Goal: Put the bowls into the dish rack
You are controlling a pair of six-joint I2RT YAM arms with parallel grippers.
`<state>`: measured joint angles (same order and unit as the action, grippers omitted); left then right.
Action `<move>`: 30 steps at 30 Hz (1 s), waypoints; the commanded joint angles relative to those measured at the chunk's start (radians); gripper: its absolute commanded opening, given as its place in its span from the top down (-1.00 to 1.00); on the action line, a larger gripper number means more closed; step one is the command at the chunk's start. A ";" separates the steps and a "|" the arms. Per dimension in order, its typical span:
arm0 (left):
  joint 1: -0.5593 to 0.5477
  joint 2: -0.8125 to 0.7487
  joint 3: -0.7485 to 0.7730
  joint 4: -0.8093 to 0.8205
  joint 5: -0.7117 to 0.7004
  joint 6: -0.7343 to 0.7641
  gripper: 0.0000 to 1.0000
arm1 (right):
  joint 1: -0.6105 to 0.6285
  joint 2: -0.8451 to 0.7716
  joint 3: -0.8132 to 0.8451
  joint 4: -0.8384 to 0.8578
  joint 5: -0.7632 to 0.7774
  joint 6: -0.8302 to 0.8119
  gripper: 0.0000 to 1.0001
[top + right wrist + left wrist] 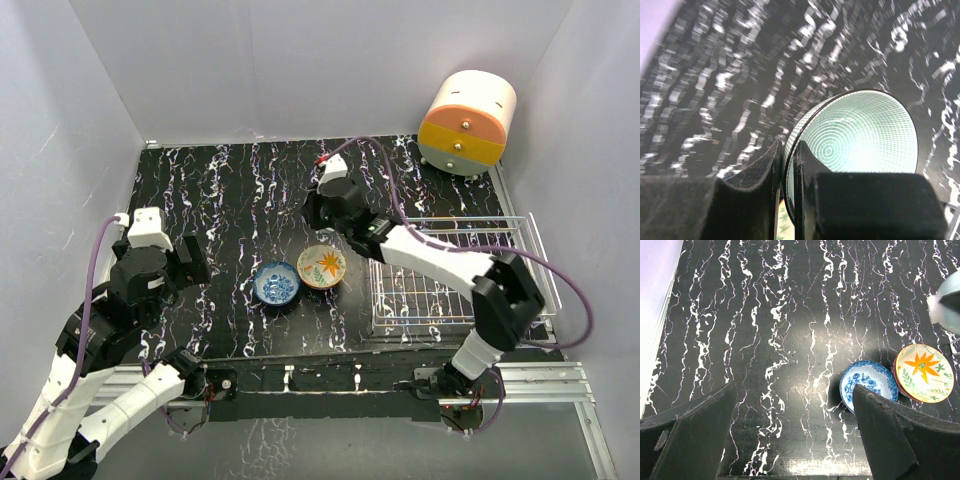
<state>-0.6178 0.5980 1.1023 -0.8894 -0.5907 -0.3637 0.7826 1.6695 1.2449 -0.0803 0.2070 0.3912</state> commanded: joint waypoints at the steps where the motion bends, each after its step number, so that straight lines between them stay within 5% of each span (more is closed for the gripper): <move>1: -0.005 0.001 0.005 0.021 0.007 0.004 -0.94 | -0.004 -0.196 -0.062 0.287 -0.104 0.008 0.84; 22: -0.006 0.013 -0.001 0.075 0.081 0.037 -0.94 | -0.462 -0.969 -0.596 0.079 -0.293 0.443 0.84; 30: -0.005 0.016 0.007 0.061 0.085 0.036 -0.94 | -0.594 -1.004 -0.830 0.306 -0.417 0.678 0.84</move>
<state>-0.6178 0.6079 1.0958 -0.8230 -0.5121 -0.3405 0.2584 0.6655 0.4767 -0.0235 -0.0978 0.9047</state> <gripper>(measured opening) 0.970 0.134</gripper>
